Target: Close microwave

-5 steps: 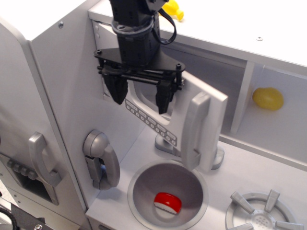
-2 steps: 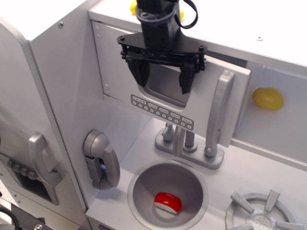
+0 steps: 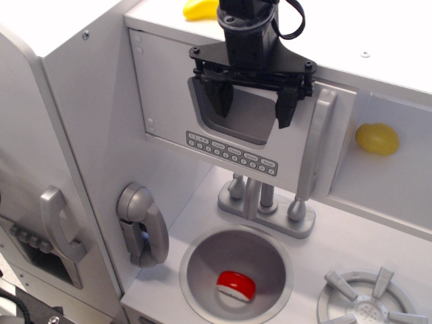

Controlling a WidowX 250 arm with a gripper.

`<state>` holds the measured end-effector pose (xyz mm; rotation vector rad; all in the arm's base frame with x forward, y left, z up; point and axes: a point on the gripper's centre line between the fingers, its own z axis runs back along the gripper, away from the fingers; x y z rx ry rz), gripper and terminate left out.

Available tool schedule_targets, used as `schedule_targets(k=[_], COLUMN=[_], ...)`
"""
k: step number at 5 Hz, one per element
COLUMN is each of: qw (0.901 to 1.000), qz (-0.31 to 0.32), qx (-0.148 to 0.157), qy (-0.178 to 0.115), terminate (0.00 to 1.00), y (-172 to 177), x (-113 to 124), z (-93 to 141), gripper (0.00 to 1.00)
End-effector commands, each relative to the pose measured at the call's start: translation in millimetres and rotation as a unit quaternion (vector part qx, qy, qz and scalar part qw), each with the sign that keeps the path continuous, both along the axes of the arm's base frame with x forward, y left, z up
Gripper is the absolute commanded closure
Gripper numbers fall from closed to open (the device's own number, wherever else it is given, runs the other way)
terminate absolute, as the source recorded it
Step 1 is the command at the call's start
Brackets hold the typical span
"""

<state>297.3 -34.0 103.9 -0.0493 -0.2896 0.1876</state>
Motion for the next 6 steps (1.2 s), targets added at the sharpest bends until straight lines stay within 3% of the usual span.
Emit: schedule_targets(k=[1,2,3,4,5,6], qw=[0.9997,0.9958,0.9946,0.9911,0.9911,0.9911], qz=[-0.005,-0.020,-0.033,-0.037,-0.037,-0.037], qx=[0.005,0.009,0.005,0.010,0.010,0.010], qy=[0.025,0.089,0.099,0.128,0.128,0.128], terminate=[0.00,0.00,0.00,0.00,0.00,1.00], y=[19,40,55,60,60,60], x=[-27,-61,-81,-81,-81,-81], z=[10,3,0,-2,-2,-2], gripper=[0.00,0.00,0.00,0.00,0.00,0.00])
